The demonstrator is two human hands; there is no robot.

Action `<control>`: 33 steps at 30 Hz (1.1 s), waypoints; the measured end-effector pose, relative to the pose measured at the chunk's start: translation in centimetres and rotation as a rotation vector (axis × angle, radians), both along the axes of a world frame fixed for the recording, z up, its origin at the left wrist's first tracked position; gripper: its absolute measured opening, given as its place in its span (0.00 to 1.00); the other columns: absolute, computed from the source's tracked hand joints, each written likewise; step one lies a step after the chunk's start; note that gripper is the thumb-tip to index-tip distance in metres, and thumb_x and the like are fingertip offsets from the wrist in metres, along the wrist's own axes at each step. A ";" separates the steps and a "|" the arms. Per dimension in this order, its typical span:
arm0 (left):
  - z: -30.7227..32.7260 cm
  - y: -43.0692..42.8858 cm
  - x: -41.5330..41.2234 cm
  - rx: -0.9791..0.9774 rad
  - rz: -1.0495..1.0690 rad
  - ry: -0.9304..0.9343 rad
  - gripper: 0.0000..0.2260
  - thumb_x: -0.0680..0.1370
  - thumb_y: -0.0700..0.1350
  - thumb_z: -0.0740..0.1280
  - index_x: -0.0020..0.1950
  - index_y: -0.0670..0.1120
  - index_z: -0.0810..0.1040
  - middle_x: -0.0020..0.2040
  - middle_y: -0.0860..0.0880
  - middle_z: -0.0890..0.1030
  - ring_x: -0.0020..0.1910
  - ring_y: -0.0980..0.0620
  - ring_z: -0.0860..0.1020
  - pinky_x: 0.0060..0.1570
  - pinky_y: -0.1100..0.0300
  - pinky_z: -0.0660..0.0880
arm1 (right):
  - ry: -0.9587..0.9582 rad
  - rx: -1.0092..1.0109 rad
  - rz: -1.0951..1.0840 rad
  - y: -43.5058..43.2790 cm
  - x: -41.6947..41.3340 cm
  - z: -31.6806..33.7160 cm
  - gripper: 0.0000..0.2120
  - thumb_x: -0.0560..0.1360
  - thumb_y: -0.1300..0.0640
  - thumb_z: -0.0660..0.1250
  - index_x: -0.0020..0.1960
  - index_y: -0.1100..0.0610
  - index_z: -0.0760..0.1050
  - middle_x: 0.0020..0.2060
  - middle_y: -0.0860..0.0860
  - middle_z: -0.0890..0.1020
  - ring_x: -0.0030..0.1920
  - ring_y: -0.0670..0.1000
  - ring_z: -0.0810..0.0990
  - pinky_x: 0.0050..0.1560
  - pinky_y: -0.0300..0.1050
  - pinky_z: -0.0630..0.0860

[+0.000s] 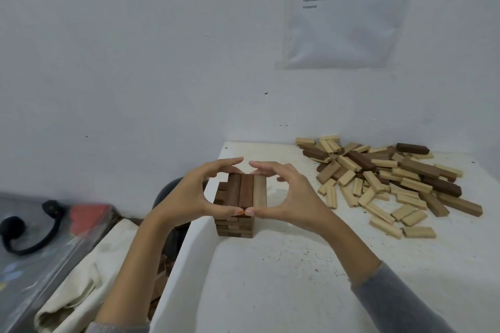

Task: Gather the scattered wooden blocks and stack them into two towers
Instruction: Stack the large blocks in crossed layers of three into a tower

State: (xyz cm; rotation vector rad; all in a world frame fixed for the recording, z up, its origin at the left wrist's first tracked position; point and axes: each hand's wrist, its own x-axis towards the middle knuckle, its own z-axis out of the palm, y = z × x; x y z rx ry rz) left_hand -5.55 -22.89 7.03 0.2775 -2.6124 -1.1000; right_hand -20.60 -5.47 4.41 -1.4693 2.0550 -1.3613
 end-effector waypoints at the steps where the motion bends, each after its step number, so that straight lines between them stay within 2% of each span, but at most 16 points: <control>1: -0.1 -0.4 0.1 0.003 0.003 -0.009 0.37 0.66 0.46 0.81 0.71 0.57 0.70 0.61 0.58 0.79 0.66 0.56 0.73 0.69 0.50 0.67 | -0.009 0.007 0.000 -0.4 0.2 -0.2 0.39 0.60 0.45 0.81 0.67 0.38 0.69 0.59 0.40 0.77 0.62 0.38 0.70 0.61 0.37 0.67; 5: -0.7 -1.5 0.6 0.026 0.017 -0.051 0.36 0.66 0.45 0.80 0.71 0.57 0.70 0.62 0.60 0.79 0.66 0.59 0.72 0.67 0.58 0.68 | -0.029 0.044 -0.010 -1.8 0.6 -0.9 0.39 0.59 0.42 0.80 0.67 0.36 0.69 0.60 0.41 0.76 0.63 0.38 0.68 0.63 0.41 0.67; 8: -1.2 -1.9 1.0 0.040 0.021 -0.064 0.36 0.66 0.46 0.80 0.71 0.56 0.70 0.62 0.60 0.79 0.66 0.59 0.72 0.66 0.60 0.68 | -0.033 0.064 -0.016 -2.4 0.9 -1.4 0.39 0.59 0.42 0.80 0.67 0.36 0.68 0.59 0.40 0.76 0.63 0.40 0.68 0.63 0.42 0.67; 14: -1.7 -2.5 1.1 0.072 0.019 -0.083 0.37 0.67 0.46 0.80 0.72 0.57 0.67 0.63 0.58 0.78 0.68 0.58 0.71 0.67 0.59 0.66 | -0.059 0.074 -0.024 -2.9 1.2 -1.7 0.38 0.60 0.44 0.80 0.66 0.37 0.70 0.59 0.39 0.75 0.62 0.40 0.68 0.62 0.39 0.66; 22: -1.8 -2.9 1.0 0.085 0.000 -0.094 0.37 0.67 0.46 0.79 0.72 0.58 0.67 0.64 0.59 0.78 0.68 0.58 0.71 0.67 0.58 0.67 | -0.045 0.089 -0.037 -3.0 1.3 -1.5 0.38 0.60 0.43 0.80 0.67 0.38 0.69 0.59 0.39 0.75 0.62 0.41 0.68 0.64 0.45 0.67; 33: -2.1 -3.3 0.8 0.117 -0.029 -0.156 0.38 0.69 0.47 0.78 0.73 0.63 0.64 0.65 0.60 0.75 0.67 0.57 0.71 0.69 0.51 0.69 | -0.037 0.119 0.000 -2.6 1.6 -1.1 0.36 0.64 0.46 0.79 0.68 0.39 0.68 0.61 0.37 0.73 0.63 0.40 0.66 0.68 0.49 0.64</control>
